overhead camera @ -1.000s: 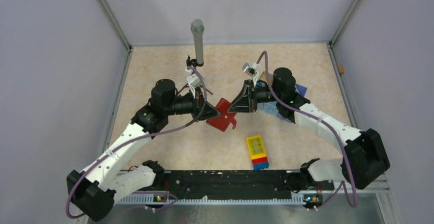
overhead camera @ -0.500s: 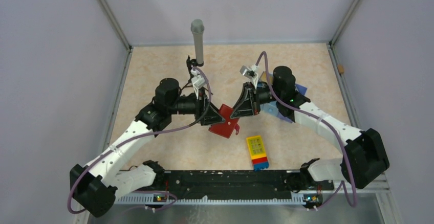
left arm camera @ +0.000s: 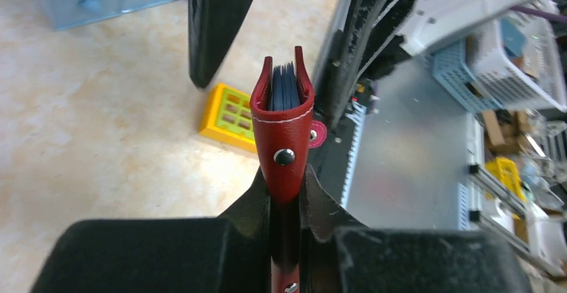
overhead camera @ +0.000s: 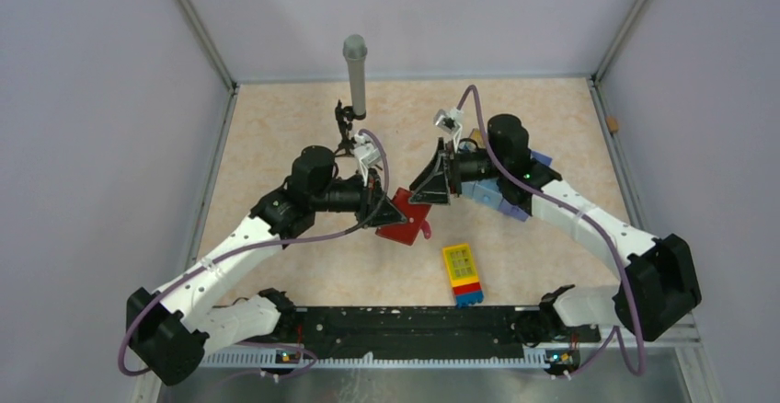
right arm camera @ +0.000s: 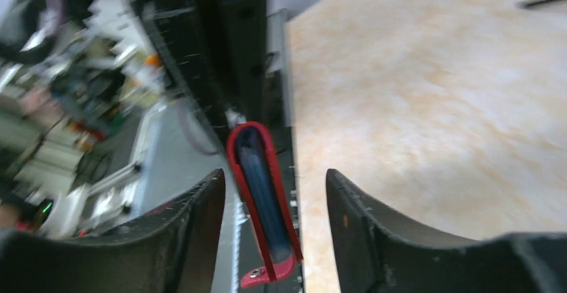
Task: Put the credit cards into the card holder
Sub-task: Close the card holder.
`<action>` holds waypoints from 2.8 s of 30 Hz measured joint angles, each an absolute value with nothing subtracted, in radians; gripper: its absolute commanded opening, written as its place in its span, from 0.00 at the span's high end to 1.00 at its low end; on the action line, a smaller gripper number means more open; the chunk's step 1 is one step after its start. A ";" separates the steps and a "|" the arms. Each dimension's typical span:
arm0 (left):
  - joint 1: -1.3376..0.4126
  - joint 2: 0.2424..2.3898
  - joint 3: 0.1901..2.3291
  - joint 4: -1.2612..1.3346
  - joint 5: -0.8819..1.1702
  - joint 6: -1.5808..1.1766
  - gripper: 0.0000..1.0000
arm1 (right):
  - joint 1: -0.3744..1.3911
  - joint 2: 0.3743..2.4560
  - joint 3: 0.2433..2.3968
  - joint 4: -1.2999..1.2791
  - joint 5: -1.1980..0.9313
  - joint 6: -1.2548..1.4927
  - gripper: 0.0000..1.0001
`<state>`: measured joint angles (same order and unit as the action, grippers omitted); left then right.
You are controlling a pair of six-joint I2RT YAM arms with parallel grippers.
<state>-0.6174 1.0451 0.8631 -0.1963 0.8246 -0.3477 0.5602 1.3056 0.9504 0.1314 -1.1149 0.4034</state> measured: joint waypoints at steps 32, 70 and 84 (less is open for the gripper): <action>-0.621 1.038 0.851 -0.294 0.424 -0.444 1.00 | 0.728 1.055 0.471 0.412 -0.332 0.884 0.68; -0.621 1.036 0.851 -0.316 0.379 -0.443 1.00 | 0.738 1.154 0.431 0.522 -0.344 0.913 1.00; -0.650 1.068 0.851 -0.319 0.374 -0.443 1.00 | 0.745 1.198 0.461 0.550 -0.369 0.900 1.00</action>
